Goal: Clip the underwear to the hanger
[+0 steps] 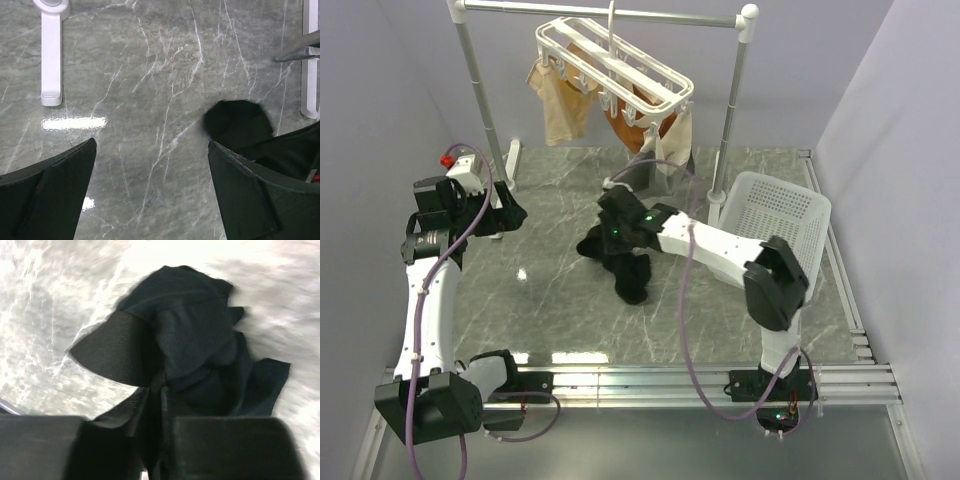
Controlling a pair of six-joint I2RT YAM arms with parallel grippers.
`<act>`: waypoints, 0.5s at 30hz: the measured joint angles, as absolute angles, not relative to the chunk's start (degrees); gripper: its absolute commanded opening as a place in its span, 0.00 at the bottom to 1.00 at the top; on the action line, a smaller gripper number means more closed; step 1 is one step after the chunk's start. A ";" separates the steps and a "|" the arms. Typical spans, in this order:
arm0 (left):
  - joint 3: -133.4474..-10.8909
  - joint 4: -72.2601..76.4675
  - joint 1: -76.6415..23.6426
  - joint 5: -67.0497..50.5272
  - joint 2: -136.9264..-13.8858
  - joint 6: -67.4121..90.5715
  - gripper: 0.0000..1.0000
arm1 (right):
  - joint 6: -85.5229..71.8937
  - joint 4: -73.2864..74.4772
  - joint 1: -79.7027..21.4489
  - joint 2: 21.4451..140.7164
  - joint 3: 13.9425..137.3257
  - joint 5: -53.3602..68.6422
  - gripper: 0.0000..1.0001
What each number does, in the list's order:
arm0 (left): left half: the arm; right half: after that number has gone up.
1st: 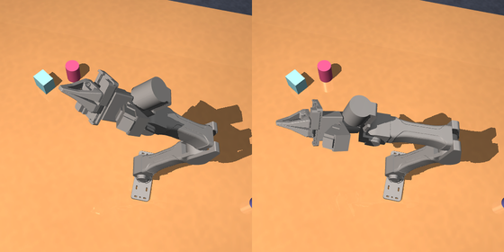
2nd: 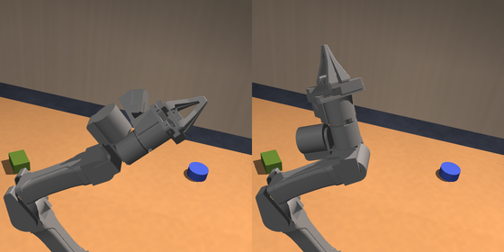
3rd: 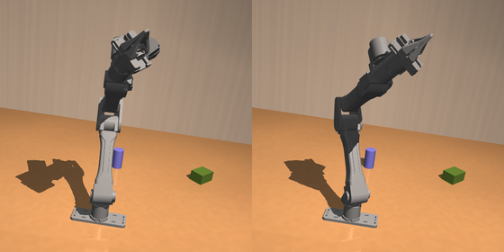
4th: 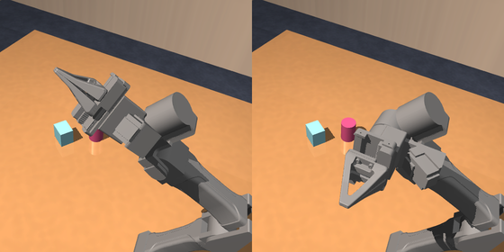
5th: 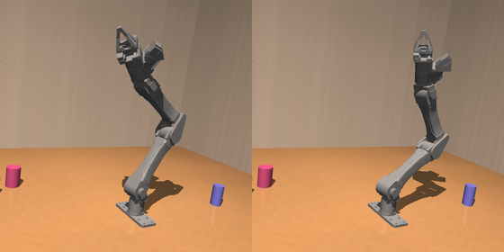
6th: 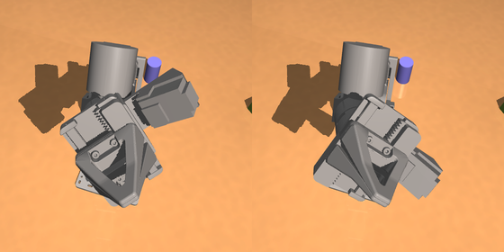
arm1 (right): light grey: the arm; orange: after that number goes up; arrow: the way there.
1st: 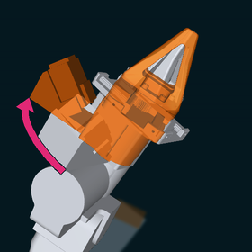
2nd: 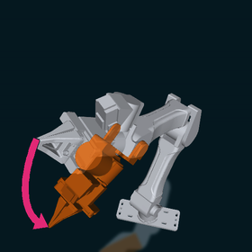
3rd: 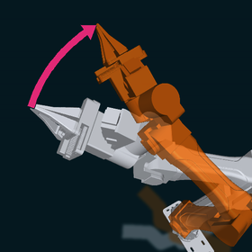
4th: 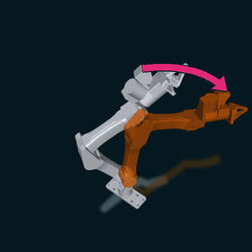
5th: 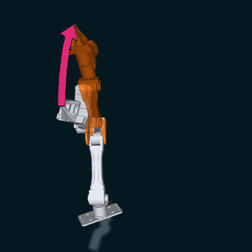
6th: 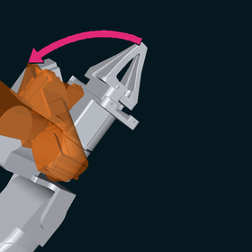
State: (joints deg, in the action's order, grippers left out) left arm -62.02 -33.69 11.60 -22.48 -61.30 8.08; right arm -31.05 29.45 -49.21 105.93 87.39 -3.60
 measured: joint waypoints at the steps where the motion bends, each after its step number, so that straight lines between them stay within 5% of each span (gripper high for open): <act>1: -62.02 -33.71 11.60 -22.37 -61.19 7.99 0.99 | -31.59 29.56 -50.15 108.07 89.27 -3.01 0.46; 2: -62.02 -33.71 11.60 -22.35 -61.12 7.84 0.99 | -31.79 29.58 -50.76 109.62 90.67 -2.28 0.68; 3: -62.02 -33.80 11.60 -22.31 -61.12 7.66 0.99 | -31.97 29.65 -51.20 111.04 91.88 -1.52 0.70; 15: -61.91 -39.00 11.07 -29.80 -61.01 -1.78 0.97 | -21.30 30.28 -45.76 113.84 94.17 7.79 0.64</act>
